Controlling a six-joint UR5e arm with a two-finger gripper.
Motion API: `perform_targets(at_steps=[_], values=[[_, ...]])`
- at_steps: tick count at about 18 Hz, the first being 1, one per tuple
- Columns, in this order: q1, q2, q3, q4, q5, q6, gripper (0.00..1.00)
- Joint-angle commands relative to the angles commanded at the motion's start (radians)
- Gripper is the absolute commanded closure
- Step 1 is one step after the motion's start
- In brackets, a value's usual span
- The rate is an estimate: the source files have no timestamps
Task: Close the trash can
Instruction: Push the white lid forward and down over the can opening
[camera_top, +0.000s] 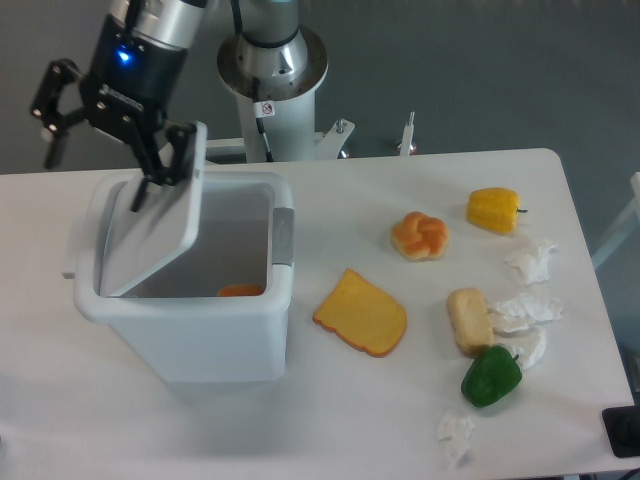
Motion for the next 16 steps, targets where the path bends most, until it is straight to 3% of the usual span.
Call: perform_targets(at_steps=[16], values=[[0.057,-0.011,-0.029,-0.003,0.049,0.025,0.0]])
